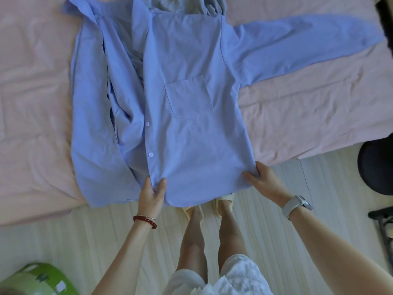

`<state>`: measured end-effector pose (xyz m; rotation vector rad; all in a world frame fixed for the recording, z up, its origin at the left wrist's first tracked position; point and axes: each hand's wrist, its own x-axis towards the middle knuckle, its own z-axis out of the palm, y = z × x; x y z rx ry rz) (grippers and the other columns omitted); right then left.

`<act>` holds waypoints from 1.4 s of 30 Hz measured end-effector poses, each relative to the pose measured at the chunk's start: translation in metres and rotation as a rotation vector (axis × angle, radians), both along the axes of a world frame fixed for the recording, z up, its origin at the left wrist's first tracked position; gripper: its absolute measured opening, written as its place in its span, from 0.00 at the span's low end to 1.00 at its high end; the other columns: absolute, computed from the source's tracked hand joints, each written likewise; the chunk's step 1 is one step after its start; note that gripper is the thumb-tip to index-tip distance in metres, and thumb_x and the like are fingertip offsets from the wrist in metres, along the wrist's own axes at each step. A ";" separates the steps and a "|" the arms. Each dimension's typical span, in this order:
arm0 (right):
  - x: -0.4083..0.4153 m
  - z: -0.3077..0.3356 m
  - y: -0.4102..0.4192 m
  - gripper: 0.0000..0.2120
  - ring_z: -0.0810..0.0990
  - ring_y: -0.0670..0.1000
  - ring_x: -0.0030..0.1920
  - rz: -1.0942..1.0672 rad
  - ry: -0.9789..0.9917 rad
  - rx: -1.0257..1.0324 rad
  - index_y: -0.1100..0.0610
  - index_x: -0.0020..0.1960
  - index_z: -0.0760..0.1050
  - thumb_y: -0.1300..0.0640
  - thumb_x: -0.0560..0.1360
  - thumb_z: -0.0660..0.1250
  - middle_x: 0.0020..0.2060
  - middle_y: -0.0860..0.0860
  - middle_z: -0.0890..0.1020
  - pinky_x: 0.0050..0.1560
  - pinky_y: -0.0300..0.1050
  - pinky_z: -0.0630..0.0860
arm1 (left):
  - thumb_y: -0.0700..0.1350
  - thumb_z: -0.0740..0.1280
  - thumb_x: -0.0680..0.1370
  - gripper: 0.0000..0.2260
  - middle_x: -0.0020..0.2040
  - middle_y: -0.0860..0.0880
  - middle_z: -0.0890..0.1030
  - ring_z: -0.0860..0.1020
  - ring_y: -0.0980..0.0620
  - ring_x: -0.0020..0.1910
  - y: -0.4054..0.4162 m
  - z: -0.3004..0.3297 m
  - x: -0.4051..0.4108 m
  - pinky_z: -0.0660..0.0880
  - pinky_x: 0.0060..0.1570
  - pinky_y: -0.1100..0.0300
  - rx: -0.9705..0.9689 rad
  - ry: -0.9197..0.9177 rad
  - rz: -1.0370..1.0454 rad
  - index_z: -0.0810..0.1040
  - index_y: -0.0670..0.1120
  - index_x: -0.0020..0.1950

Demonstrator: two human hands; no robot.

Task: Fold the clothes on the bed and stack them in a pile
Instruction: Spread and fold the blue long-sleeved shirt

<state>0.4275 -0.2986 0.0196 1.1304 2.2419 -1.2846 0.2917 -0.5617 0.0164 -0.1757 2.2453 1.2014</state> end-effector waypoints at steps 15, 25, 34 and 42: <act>0.011 -0.010 -0.008 0.25 0.64 0.57 0.67 0.343 -0.506 0.289 0.54 0.72 0.58 0.55 0.76 0.59 0.68 0.54 0.66 0.63 0.49 0.63 | 0.44 0.66 0.76 0.28 0.67 0.43 0.65 0.66 0.45 0.66 -0.006 -0.036 0.027 0.63 0.57 0.60 -0.364 -0.314 -0.166 0.59 0.42 0.72; -0.085 0.018 -0.060 0.24 0.66 0.56 0.68 0.518 -0.117 0.169 0.53 0.74 0.58 0.56 0.79 0.56 0.70 0.53 0.63 0.64 0.49 0.66 | 0.39 0.65 0.76 0.19 0.66 0.39 0.68 0.66 0.44 0.66 -0.019 0.011 -0.023 0.63 0.62 0.57 -0.323 0.056 0.117 0.69 0.39 0.66; -0.203 0.019 -0.178 0.13 0.77 0.55 0.55 0.296 0.037 -0.066 0.56 0.61 0.74 0.56 0.78 0.59 0.53 0.53 0.81 0.54 0.43 0.70 | 0.44 0.65 0.76 0.28 0.74 0.42 0.59 0.57 0.42 0.72 -0.086 0.001 -0.119 0.58 0.67 0.49 -0.376 0.062 0.247 0.59 0.43 0.74; -0.265 -0.021 -0.260 0.05 0.70 0.54 0.42 -0.117 -0.150 -0.294 0.57 0.43 0.67 0.56 0.76 0.59 0.40 0.53 0.72 0.42 0.44 0.67 | 0.45 0.66 0.76 0.10 0.48 0.42 0.78 0.74 0.41 0.52 -0.141 -0.032 -0.173 0.72 0.52 0.52 -0.266 -0.109 0.028 0.74 0.39 0.51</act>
